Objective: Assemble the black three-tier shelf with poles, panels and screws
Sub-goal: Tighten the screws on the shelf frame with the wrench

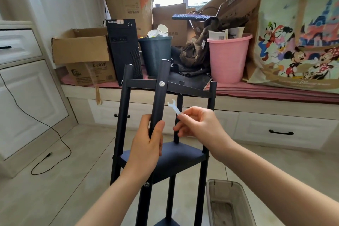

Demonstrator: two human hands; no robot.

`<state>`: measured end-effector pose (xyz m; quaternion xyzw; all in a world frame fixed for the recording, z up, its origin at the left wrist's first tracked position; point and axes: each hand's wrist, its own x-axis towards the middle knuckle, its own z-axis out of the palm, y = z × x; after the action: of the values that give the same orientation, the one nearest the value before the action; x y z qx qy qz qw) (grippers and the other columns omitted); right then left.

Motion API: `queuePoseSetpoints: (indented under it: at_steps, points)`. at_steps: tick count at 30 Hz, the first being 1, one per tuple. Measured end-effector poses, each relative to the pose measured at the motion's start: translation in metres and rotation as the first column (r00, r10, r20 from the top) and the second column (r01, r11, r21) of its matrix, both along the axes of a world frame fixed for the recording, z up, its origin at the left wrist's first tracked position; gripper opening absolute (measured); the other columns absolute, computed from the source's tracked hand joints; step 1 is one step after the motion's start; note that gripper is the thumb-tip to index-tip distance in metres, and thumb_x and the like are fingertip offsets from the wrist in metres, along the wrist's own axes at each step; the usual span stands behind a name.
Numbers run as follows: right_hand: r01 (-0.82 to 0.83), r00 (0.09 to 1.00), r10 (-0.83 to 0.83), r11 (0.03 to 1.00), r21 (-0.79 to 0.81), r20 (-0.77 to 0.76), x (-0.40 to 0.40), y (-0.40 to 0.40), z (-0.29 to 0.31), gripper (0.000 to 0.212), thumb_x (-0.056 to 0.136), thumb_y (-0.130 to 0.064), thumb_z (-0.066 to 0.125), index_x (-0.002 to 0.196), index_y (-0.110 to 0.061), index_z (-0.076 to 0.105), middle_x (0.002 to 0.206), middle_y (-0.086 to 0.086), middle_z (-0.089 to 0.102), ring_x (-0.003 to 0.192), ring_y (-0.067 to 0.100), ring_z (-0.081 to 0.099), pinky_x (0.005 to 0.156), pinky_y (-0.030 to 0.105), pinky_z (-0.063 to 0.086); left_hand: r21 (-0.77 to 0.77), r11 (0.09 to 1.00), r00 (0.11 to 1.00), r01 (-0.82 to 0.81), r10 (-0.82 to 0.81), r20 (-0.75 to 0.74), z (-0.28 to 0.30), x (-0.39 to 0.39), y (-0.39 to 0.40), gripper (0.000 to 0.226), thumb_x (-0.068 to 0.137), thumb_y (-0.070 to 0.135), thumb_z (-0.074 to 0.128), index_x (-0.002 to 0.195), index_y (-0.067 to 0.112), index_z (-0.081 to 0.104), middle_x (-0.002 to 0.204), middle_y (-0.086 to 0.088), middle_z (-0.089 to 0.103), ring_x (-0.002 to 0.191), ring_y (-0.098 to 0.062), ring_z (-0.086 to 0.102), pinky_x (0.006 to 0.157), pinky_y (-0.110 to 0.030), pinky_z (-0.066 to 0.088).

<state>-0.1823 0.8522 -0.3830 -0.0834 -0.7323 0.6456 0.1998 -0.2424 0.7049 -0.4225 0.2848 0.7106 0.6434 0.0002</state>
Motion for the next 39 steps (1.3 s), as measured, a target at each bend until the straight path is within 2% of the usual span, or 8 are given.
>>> queuePoseSetpoints:
  at_steps: [8,17,25,31,33,35,37,39]
  points:
    - [0.136,0.991,-0.136,0.989,0.050,-0.002,-0.028,-0.011,0.005,0.012,0.096,-0.015,0.062,0.094,-0.006,0.070,0.065,0.001,0.066,0.059,0.011,0.057,0.058,0.025,0.052,-0.028,1.000,1.000,-0.012,0.012,-0.001,-0.002,-0.012,-0.004,0.016,0.103,0.032,0.048,0.116,0.023,0.049,0.063,-0.006,0.051,0.049,-0.010,0.049,0.048,-0.018,0.044]
    - [0.095,0.995,-0.095,0.995,-0.021,0.006,-0.042,-0.012,-0.003,0.015,0.095,-0.014,0.063,0.095,-0.001,0.069,0.063,-0.001,0.064,0.059,0.012,0.056,0.057,0.021,0.051,-0.023,1.000,1.000,-0.004,0.004,0.021,0.001,-0.016,-0.004,0.015,0.103,0.031,0.048,0.117,0.024,0.049,0.061,-0.007,0.052,0.049,-0.015,0.049,0.046,-0.020,0.044]
    - [0.200,0.964,-0.192,0.979,0.026,-0.183,-0.059,-0.027,-0.007,0.011,0.098,-0.014,0.058,0.090,-0.010,0.063,0.067,-0.003,0.062,0.062,0.006,0.058,0.067,0.029,0.053,-0.026,1.000,1.000,-0.005,0.005,0.005,-0.001,-0.018,-0.007,0.022,0.100,0.035,0.048,0.119,0.023,0.049,0.058,0.000,0.054,0.049,-0.015,0.051,0.048,-0.021,0.047]
    - [0.225,0.936,-0.217,0.974,-0.005,-0.276,-0.067,-0.036,-0.010,0.010,0.098,-0.012,0.057,0.090,-0.010,0.061,0.071,0.002,0.061,0.066,0.009,0.059,0.070,0.035,0.054,-0.013,1.000,0.999,0.016,-0.016,-0.030,-0.002,-0.022,-0.015,0.029,0.088,0.051,0.047,0.107,0.030,0.052,0.057,-0.001,0.055,0.048,-0.017,0.051,0.047,-0.022,0.048]
    - [0.193,0.937,-0.202,0.979,-0.059,-0.286,-0.069,-0.038,-0.010,0.010,0.098,-0.012,0.057,0.090,-0.011,0.062,0.070,0.001,0.061,0.065,0.008,0.058,0.065,0.028,0.054,-0.011,1.000,0.999,0.020,-0.021,-0.044,-0.003,-0.024,-0.017,0.023,0.087,0.053,0.047,0.102,0.037,0.053,0.058,-0.001,0.056,0.047,-0.017,0.051,0.046,-0.022,0.048]
    - [0.121,0.952,-0.172,0.971,-0.205,-0.253,-0.070,-0.040,-0.012,0.010,0.098,-0.012,0.058,0.090,-0.012,0.064,0.069,-0.001,0.062,0.065,0.008,0.059,0.063,0.024,0.053,-0.013,1.000,0.998,0.017,-0.018,-0.054,-0.004,-0.025,-0.019,0.015,0.085,0.057,0.047,0.094,0.047,0.054,0.057,-0.001,0.055,0.047,-0.017,0.051,0.047,-0.023,0.048]
    - [0.007,0.970,-0.108,0.908,-0.419,-0.218,-0.072,-0.041,-0.012,0.009,0.097,-0.011,0.061,0.090,-0.010,0.066,0.070,0.000,0.064,0.067,0.010,0.061,0.065,0.024,0.053,-0.016,1.000,0.998,0.013,-0.014,-0.063,-0.004,-0.026,-0.022,0.013,0.084,0.060,0.046,0.090,0.051,0.054,0.057,0.000,0.054,0.047,-0.017,0.051,0.047,-0.023,0.048]
    - [-0.122,0.975,-0.018,0.791,-0.600,-0.223,-0.072,-0.041,-0.011,0.007,0.096,-0.010,0.062,0.092,-0.008,0.067,0.074,0.003,0.066,0.070,0.012,0.061,0.067,0.024,0.054,-0.011,1.000,0.998,0.008,-0.009,-0.070,-0.004,-0.028,-0.024,0.014,0.083,0.060,0.047,0.090,0.050,0.054,0.056,0.001,0.054,0.047,-0.017,0.050,0.046,-0.023,0.047]
